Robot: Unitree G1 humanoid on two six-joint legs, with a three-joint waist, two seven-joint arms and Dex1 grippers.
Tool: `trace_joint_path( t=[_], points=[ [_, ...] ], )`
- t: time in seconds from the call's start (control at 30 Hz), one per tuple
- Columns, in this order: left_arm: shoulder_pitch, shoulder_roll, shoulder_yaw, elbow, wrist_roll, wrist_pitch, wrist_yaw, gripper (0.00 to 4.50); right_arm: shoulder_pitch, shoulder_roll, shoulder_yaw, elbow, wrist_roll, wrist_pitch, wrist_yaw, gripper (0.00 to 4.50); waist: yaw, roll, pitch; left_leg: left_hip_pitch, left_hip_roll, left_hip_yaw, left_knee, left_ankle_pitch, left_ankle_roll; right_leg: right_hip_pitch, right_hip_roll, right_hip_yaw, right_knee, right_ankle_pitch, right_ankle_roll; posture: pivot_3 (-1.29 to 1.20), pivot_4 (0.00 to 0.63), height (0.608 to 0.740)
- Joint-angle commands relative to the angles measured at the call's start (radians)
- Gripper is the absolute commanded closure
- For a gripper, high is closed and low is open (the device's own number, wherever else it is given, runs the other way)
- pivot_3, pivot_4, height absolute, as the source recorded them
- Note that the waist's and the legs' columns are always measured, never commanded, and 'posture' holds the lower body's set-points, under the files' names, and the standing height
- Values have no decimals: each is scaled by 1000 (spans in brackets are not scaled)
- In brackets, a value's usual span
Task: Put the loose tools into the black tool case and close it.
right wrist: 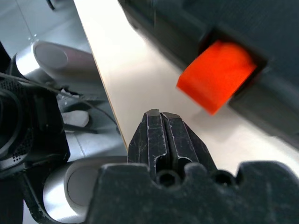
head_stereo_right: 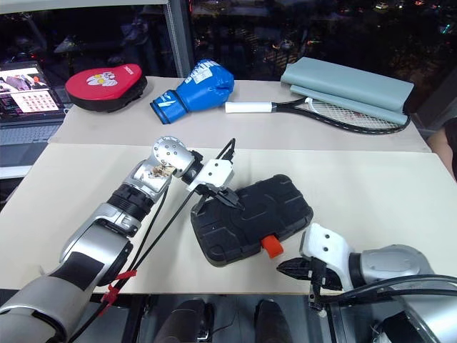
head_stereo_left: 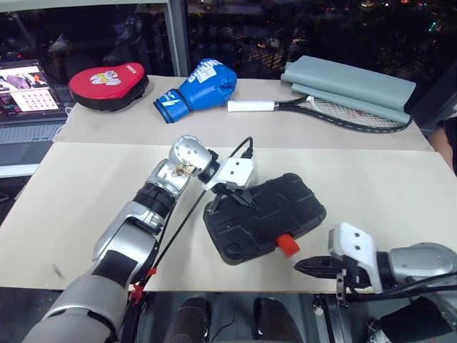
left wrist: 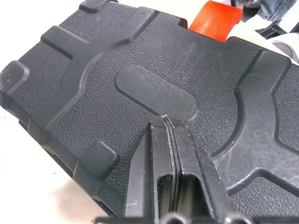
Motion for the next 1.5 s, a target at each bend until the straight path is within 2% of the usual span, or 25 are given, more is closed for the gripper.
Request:
trace_joint_path(
  t=[0.03, 0.3, 0.67, 1.0, 1.5],
  points=[
    [7, -11, -20, 12, 29, -2, -3, 4436, -56, -18, -48, -12, 67, 28, 10, 4500, -1, 0, 0, 0, 0, 0, 0, 0, 0, 0, 0, 0, 0, 0, 0, 0, 150, 736],
    [0, -16, -15, 31, 41, -16, 0, 4436, -77, -41, -47, 38, 68, 15, 17, 4500, 1, 0, 0, 0, 0, 0, 0, 0, 0, 0, 0, 0, -1, 0, 0, 0, 150, 736],
    [-9, -16, -8, 48, 49, -26, -1, 4436, -99, 8, 58, 84, 4, -23, -21, 4500, 0, 0, 0, 0, 0, 0, 0, 0, 0, 0, 0, 0, -1, 0, 0, 0, 150, 736],
    [-5, -12, -8, 50, 56, -36, 0, 4436, -117, -8, -14, 56, 100, 14, 4, 4500, -2, 0, 0, 0, 0, 0, 0, 0, 0, 0, 0, 0, 0, 0, 0, 0, 150, 736],
    [-3, -8, -10, 38, 59, -34, -3, 4436, -137, 24, 105, 121, 0, -35, -25, 4500, -5, 0, 0, 0, 0, 0, 0, 0, 0, 0, 0, 0, 0, 0, 0, 0, 150, 736]
  ],
)
